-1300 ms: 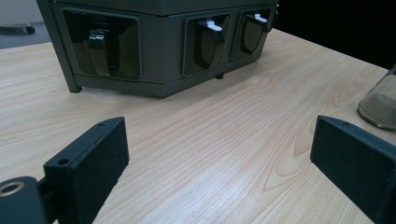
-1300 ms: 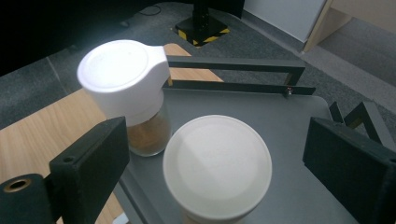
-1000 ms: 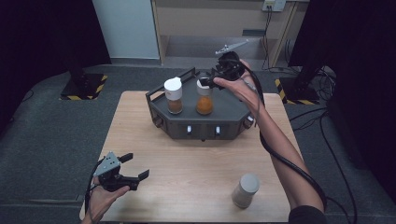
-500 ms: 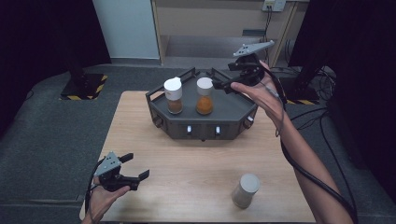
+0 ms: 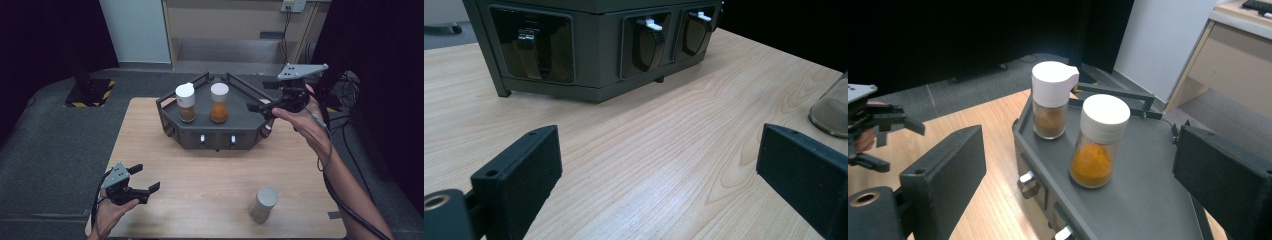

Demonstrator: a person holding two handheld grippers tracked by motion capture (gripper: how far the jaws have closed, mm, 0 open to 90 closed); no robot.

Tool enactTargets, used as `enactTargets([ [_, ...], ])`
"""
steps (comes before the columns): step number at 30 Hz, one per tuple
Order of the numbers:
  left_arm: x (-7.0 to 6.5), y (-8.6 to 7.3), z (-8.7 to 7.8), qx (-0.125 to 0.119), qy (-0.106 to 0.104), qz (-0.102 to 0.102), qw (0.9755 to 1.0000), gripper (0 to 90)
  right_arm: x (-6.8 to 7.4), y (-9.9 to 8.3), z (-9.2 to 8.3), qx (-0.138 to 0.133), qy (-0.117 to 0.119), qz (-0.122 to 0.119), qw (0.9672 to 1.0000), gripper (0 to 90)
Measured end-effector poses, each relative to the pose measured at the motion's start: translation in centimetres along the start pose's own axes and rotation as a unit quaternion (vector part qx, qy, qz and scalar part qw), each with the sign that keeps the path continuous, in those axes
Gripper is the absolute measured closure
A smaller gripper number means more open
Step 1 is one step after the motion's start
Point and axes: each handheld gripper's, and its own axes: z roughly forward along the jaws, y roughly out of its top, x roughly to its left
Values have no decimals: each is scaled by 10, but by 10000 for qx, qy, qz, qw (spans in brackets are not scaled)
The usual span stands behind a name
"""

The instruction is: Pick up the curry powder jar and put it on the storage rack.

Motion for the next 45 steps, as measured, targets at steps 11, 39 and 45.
enactTargets([
  [11,0,0,1,26,-1,0,10000,31,19,-32,-35,-373,109,1,9992,75],
  [39,0,1,2,44,-3,13,10000,31,66,-116,-110,-692,-527,197,9960,74],
  [45,0,1,2,41,4,7,10000,31,73,-135,-123,-710,-750,309,9942,73],
])
